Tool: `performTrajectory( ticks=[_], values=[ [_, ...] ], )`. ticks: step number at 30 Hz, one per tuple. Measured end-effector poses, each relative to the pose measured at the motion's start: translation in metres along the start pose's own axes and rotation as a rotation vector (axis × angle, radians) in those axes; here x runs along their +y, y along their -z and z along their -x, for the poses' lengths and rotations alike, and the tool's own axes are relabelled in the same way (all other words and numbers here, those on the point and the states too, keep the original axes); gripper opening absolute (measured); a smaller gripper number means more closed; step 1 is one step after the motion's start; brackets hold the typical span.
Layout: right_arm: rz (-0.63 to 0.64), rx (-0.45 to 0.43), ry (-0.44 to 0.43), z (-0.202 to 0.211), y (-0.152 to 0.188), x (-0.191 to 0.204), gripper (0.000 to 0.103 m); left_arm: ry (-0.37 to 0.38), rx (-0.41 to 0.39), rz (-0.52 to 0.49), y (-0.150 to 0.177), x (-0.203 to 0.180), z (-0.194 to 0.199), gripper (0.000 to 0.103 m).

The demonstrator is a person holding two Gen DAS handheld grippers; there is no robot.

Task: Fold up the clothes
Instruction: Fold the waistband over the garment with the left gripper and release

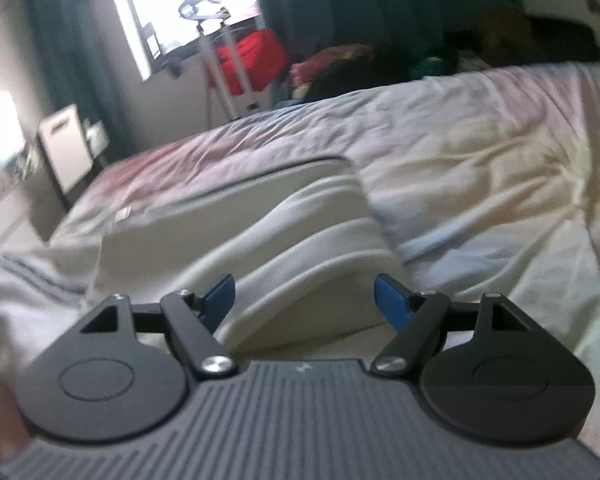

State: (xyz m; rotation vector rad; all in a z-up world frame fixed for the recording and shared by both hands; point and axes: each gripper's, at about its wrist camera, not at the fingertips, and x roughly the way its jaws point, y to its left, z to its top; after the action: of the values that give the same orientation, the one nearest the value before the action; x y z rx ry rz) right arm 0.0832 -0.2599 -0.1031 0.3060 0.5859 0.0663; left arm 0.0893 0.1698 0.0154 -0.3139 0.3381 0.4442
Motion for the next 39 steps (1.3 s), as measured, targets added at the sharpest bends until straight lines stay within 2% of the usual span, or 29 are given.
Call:
performTrajectory(
  ticks=[4,8,12,17,19,22,24,26,27,30,32,35,39],
  values=[
    [-0.107,-0.031,0.015,0.017,-0.020,-0.024,0.078,0.034,-0.114,-0.110,-0.003,-0.070,0.034,0.014],
    [-0.193,-0.076,0.027,0.035,-0.042,-0.048,0.078,0.089,-0.207,-0.217,0.012,-0.147,0.064,0.014],
    [-0.228,-0.124,0.040,0.052,-0.068,-0.076,0.078,0.157,-0.287,-0.349,0.049,-0.213,0.087,0.014],
    [-0.325,-0.196,0.021,0.071,-0.090,-0.114,0.080,0.266,-0.331,-0.577,0.134,-0.285,0.100,0.015],
    [-0.357,-0.207,0.011,0.071,-0.092,-0.125,0.081,0.304,-0.298,-0.671,0.175,-0.309,0.098,0.016],
    [-0.370,-0.199,-0.018,0.066,-0.092,-0.134,0.081,0.344,-0.189,-0.792,0.232,-0.339,0.088,0.017],
    [-0.372,-0.176,-0.043,0.059,-0.089,-0.136,0.081,0.347,-0.100,-0.849,0.259,-0.354,0.076,0.018],
    [-0.366,-0.156,-0.058,0.053,-0.088,-0.137,0.081,0.338,-0.080,-0.878,0.275,-0.362,0.069,0.019],
    [-0.358,-0.149,-0.059,0.051,-0.087,-0.136,0.081,0.337,-0.094,-0.882,0.278,-0.363,0.069,0.020],
    [-0.342,-0.142,-0.070,0.047,-0.087,-0.135,0.081,0.374,-0.075,-0.920,0.273,-0.366,0.070,0.035],
    [-0.342,-0.147,-0.105,0.045,-0.087,-0.133,0.081,0.405,-0.047,-0.964,0.267,-0.362,0.071,0.050],
    [-0.327,-0.141,-0.167,0.039,-0.085,-0.123,0.081,0.473,0.023,-0.962,0.252,-0.346,0.076,0.061],
    [-0.239,-0.140,-0.176,0.039,-0.081,-0.099,0.081,0.569,0.124,-0.913,0.235,-0.327,0.090,0.073]
  ],
)
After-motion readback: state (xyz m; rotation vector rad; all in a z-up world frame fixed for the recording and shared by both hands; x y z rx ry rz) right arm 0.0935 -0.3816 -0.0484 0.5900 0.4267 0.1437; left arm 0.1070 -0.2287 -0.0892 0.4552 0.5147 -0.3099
